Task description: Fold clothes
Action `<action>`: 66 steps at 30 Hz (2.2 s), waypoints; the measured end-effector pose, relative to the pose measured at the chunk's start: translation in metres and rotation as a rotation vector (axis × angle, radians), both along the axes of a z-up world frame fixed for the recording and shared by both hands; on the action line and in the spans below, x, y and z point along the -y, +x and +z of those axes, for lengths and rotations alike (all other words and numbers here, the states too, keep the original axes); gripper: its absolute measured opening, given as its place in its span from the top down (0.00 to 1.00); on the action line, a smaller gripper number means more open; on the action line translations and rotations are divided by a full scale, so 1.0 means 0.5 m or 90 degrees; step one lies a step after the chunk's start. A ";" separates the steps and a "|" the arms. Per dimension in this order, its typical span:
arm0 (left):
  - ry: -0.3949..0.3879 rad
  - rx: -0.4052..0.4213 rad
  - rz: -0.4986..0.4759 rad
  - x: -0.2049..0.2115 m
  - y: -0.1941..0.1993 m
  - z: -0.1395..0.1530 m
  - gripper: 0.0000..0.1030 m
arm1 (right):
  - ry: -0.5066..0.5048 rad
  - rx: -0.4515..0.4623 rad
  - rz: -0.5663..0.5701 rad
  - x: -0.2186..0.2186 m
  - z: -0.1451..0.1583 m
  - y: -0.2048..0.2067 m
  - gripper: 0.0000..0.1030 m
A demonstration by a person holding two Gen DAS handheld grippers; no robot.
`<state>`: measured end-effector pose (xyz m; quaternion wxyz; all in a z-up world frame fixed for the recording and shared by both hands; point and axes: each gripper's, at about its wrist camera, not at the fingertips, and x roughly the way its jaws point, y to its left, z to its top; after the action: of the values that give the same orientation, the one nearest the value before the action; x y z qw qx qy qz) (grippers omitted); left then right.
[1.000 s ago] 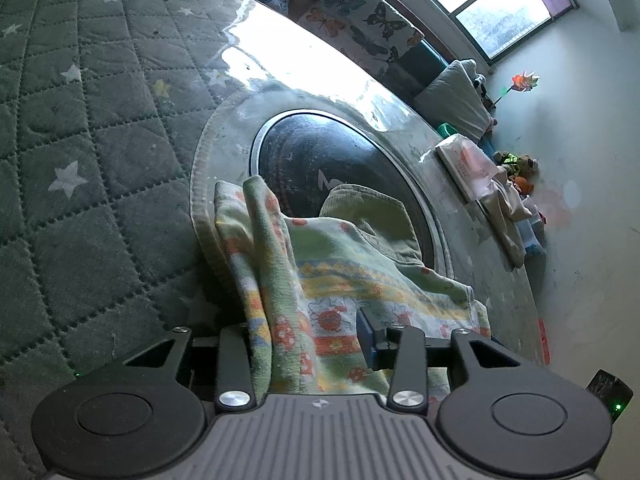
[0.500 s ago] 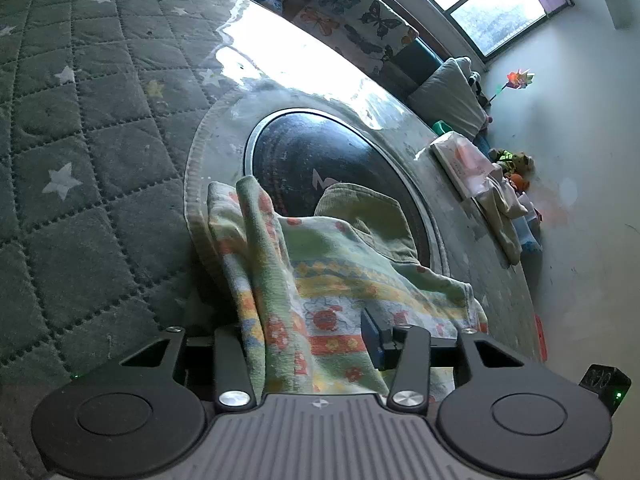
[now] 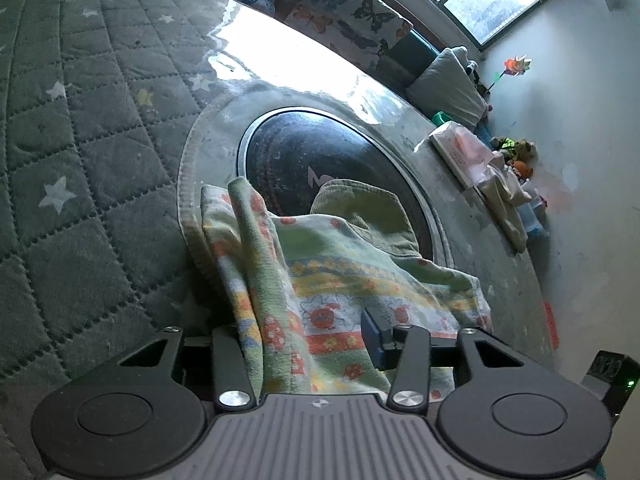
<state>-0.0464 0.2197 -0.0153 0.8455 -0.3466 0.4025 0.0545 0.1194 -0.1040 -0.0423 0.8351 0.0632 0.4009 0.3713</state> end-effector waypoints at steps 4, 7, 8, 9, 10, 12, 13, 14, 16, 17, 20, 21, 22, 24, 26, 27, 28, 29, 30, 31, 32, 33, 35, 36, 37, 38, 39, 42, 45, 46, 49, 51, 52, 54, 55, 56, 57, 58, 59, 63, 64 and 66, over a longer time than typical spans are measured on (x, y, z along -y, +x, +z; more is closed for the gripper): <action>0.043 -0.015 -0.004 0.012 0.002 0.006 0.71 | 0.012 0.009 -0.011 0.006 0.011 -0.010 0.89; 0.061 -0.008 -0.008 0.019 -0.001 0.015 0.78 | 0.021 0.025 -0.013 0.012 0.025 -0.021 0.90; 0.069 -0.004 -0.011 0.023 -0.001 0.020 0.79 | 0.023 0.030 -0.014 0.013 0.030 -0.024 0.90; 0.077 0.000 -0.014 0.029 -0.001 0.026 0.80 | 0.025 0.035 -0.014 0.015 0.035 -0.028 0.90; 0.084 0.004 -0.018 0.034 -0.001 0.031 0.80 | 0.028 0.041 -0.014 0.017 0.039 -0.031 0.90; 0.098 0.012 -0.027 0.045 0.001 0.041 0.81 | 0.033 0.051 -0.015 0.022 0.049 -0.038 0.90; 0.104 0.015 -0.032 0.051 0.002 0.045 0.82 | 0.035 0.055 -0.016 0.025 0.054 -0.041 0.91; 0.110 0.019 -0.037 0.057 0.004 0.049 0.83 | 0.035 0.061 -0.018 0.027 0.058 -0.045 0.91; 0.121 0.023 -0.048 0.071 0.011 0.056 0.84 | 0.038 0.071 -0.025 0.036 0.068 -0.053 0.91; 0.126 0.024 -0.053 0.078 0.014 0.058 0.85 | 0.040 0.075 -0.030 0.041 0.071 -0.056 0.91; 0.139 0.031 -0.071 0.099 0.025 0.066 0.85 | 0.043 0.082 -0.046 0.058 0.079 -0.062 0.91; 0.143 0.033 -0.078 0.107 0.029 0.068 0.85 | 0.042 0.086 -0.052 0.065 0.081 -0.065 0.91; 0.147 0.035 -0.085 0.115 0.034 0.071 0.85 | 0.042 0.089 -0.057 0.071 0.083 -0.067 0.91; 0.153 0.039 -0.097 0.130 0.042 0.076 0.85 | 0.042 0.093 -0.067 0.085 0.088 -0.070 0.91; 0.158 0.043 -0.110 0.145 0.050 0.080 0.85 | 0.040 0.100 -0.076 0.097 0.093 -0.076 0.91; 0.161 0.044 -0.116 0.153 0.055 0.083 0.85 | 0.039 0.105 -0.080 0.104 0.096 -0.080 0.91; 0.162 0.045 -0.122 0.161 0.059 0.085 0.85 | 0.038 0.109 -0.084 0.110 0.099 -0.083 0.91; 0.164 0.046 -0.128 0.169 0.063 0.087 0.85 | 0.038 0.113 -0.089 0.118 0.103 -0.085 0.91; 0.166 0.047 -0.134 0.177 0.068 0.089 0.85 | 0.037 0.118 -0.093 0.126 0.107 -0.088 0.91; 0.168 0.049 -0.141 0.186 0.072 0.091 0.85 | 0.037 0.122 -0.098 0.133 0.111 -0.090 0.91; 0.170 0.050 -0.147 0.195 0.077 0.093 0.86 | 0.037 0.126 -0.103 0.141 0.115 -0.092 0.91; 0.172 0.053 -0.154 0.204 0.082 0.095 0.86 | 0.037 0.130 -0.108 0.148 0.118 -0.095 0.91; 0.177 0.058 -0.167 0.222 0.094 0.101 0.86 | 0.037 0.137 -0.119 0.163 0.125 -0.098 0.91; 0.178 0.059 -0.172 0.230 0.098 0.103 0.86 | 0.035 0.140 -0.124 0.170 0.128 -0.100 0.91; 0.179 0.061 -0.177 0.237 0.103 0.106 0.86 | 0.034 0.143 -0.128 0.177 0.132 -0.101 0.91; 0.181 0.063 -0.184 0.248 0.109 0.108 0.86 | 0.032 0.146 -0.133 0.184 0.135 -0.102 0.91; 0.183 0.066 -0.191 0.256 0.114 0.111 0.86 | 0.031 0.149 -0.137 0.191 0.138 -0.104 0.91; 0.189 0.071 -0.210 0.280 0.128 0.117 0.86 | 0.026 0.160 -0.150 0.212 0.149 -0.110 0.91; 0.197 0.073 -0.226 0.304 0.144 0.124 0.86 | 0.025 0.170 -0.168 0.236 0.160 -0.114 0.91; 0.199 0.074 -0.231 0.312 0.150 0.127 0.86 | 0.025 0.173 -0.174 0.244 0.163 -0.115 0.91; 0.207 0.078 -0.246 0.335 0.165 0.135 0.86 | 0.023 0.180 -0.186 0.261 0.171 -0.116 0.91; 0.213 0.080 -0.255 0.350 0.176 0.140 0.86 | 0.019 0.184 -0.192 0.271 0.177 -0.117 0.91; 0.216 0.081 -0.260 0.359 0.183 0.143 0.85 | 0.018 0.187 -0.195 0.278 0.179 -0.116 0.91; 0.218 0.083 -0.267 0.373 0.193 0.146 0.86 | 0.018 0.191 -0.203 0.290 0.183 -0.116 0.91; 0.219 0.084 -0.270 0.379 0.197 0.147 0.86 | 0.017 0.193 -0.207 0.296 0.185 -0.115 0.91; 0.219 0.084 -0.272 0.384 0.202 0.149 0.86 | 0.017 0.195 -0.209 0.300 0.187 -0.114 0.91; 0.220 0.084 -0.274 0.390 0.208 0.150 0.86 | 0.017 0.196 -0.211 0.304 0.188 -0.113 0.91; 0.221 0.084 -0.276 0.395 0.213 0.152 0.86 | 0.016 0.198 -0.213 0.307 0.189 -0.112 0.91; 0.223 0.084 -0.278 0.400 0.217 0.153 0.86 | 0.016 0.200 -0.215 0.311 0.190 -0.111 0.91; 0.231 0.085 -0.289 0.421 0.231 0.158 0.86 | 0.015 0.207 -0.222 0.325 0.195 -0.106 0.91; 0.233 0.085 -0.291 0.425 0.234 0.158 0.86 | 0.014 0.208 -0.224 0.329 0.197 -0.105 0.91; 0.236 0.085 -0.294 0.432 0.244 0.158 0.85 | 0.013 0.212 -0.228 0.336 0.199 -0.102 0.91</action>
<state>0.0754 0.0038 0.0639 0.9089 -0.0888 0.3975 -0.0893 0.0684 -0.2718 0.0573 0.9414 0.0800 0.2365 0.2269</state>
